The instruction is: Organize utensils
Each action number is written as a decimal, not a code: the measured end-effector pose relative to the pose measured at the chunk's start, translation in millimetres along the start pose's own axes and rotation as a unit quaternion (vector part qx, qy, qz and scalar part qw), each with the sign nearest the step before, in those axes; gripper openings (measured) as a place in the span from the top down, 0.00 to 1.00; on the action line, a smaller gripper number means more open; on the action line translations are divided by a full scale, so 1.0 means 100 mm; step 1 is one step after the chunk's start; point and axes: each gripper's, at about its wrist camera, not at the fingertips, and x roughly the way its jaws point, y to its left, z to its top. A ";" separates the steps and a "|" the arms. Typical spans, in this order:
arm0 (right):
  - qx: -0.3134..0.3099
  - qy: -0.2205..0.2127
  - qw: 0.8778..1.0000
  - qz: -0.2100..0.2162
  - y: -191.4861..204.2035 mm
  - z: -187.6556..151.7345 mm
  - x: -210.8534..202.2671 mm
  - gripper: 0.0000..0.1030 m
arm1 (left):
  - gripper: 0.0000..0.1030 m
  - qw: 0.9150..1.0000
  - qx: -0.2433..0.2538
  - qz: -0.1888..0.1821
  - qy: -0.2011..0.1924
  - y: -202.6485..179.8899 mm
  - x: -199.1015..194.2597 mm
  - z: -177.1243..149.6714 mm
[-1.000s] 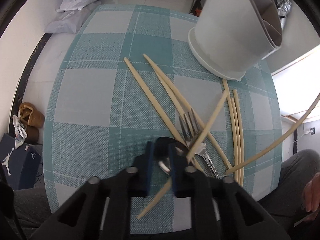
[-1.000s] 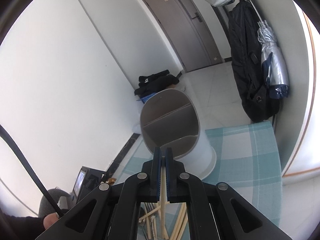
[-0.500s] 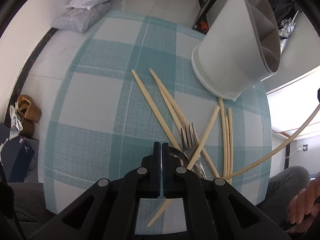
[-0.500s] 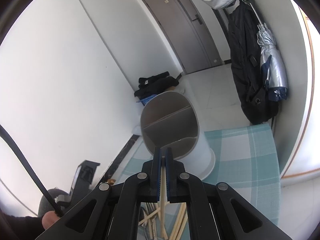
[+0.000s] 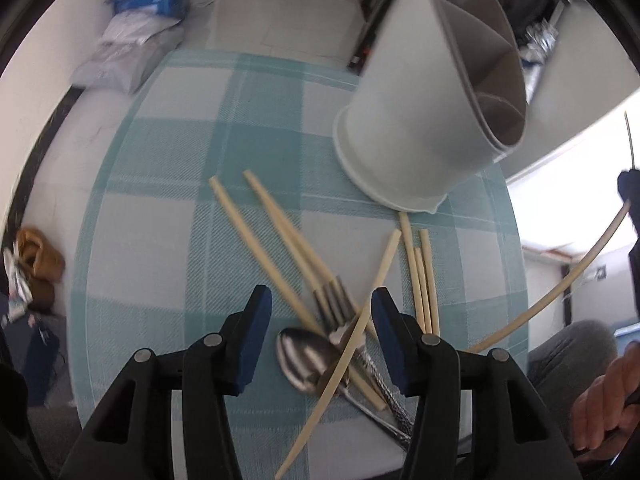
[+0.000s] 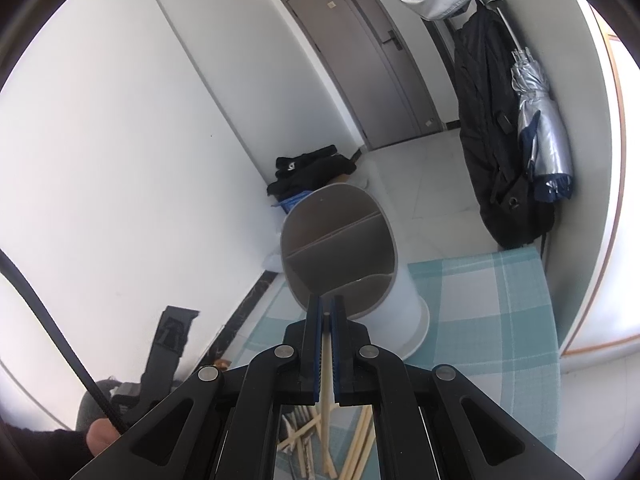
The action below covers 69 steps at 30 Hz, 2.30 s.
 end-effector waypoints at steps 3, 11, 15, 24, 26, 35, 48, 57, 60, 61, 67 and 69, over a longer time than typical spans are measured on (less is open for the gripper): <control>0.001 0.001 1.000 0.000 -0.01 -0.01 0.00 0.97 | 0.54 0.999 0.030 0.020 0.015 -0.06 0.09 0.03; 0.004 -0.001 1.000 -0.005 -0.05 0.00 -0.01 0.97 | 0.82 0.997 0.053 0.033 0.051 -0.18 0.22 0.09; 0.007 -0.002 1.000 -0.004 -0.06 0.01 -0.01 0.97 | 0.91 0.997 0.041 0.035 0.054 -0.17 0.22 0.09; 0.006 -0.002 1.000 -0.006 -0.06 0.01 -0.01 0.97 | 1.00 0.999 0.007 0.026 0.034 -0.16 0.17 0.15; 0.003 -0.003 1.000 -0.006 -0.05 0.01 -0.01 0.97 | 1.00 0.999 0.003 0.030 0.019 -0.15 0.11 0.16; -0.019 -0.005 1.000 -0.014 0.04 -0.01 0.01 0.97 | 1.00 0.997 -0.007 0.040 -0.066 -0.10 -0.32 0.24; -0.060 -0.011 0.997 -0.047 0.28 0.00 -0.05 0.97 | 1.00 0.986 -0.001 0.023 -0.165 -0.10 -0.87 0.08; -0.098 -0.019 0.992 -0.071 0.43 -0.03 -0.21 0.97 | 1.00 0.982 0.018 0.009 -0.187 -0.12 -1.02 0.00; -0.107 -0.025 0.991 -0.073 0.48 -0.02 -0.25 0.97 | 1.00 0.979 0.038 0.001 -0.200 -0.19 -1.12 -0.03; -0.109 -0.027 0.991 -0.073 0.50 0.00 -0.27 0.97 | 1.00 0.977 0.048 0.000 -0.206 -0.22 -1.16 -0.04; -0.119 -0.037 0.990 -0.070 0.56 0.11 -0.34 0.97 | 1.00 0.971 0.083 -0.012 -0.225 -0.36 -1.34 -0.05; -0.123 -0.039 0.989 -0.069 0.57 0.17 -0.34 0.97 | 1.00 0.971 0.087 -0.016 -0.224 -0.37 -1.38 -0.02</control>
